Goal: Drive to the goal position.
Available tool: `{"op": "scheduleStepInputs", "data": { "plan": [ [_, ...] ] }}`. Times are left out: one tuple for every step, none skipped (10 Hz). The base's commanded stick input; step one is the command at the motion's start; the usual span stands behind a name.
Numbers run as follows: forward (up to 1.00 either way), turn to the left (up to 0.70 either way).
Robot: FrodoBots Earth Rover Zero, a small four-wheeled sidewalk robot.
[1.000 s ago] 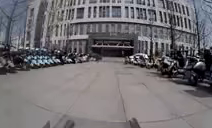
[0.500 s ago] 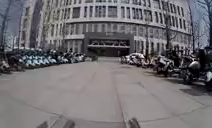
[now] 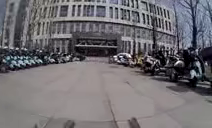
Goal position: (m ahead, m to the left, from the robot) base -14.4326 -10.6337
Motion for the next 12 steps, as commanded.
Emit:
{"op": "scheduleStepInputs", "data": {
  "plan": [
    [0.0,-0.45],
    [0.0,-0.45],
    [0.0,-0.45],
    [0.0,-0.45],
    [0.0,-0.45],
    [0.18,-0.42],
    [1.0,-0.27],
    [1.0,-0.27],
    [1.0,-0.27],
    [1.0,-0.27],
    [1.0,-0.27],
    [1.0,-0.27]
  ]
}}
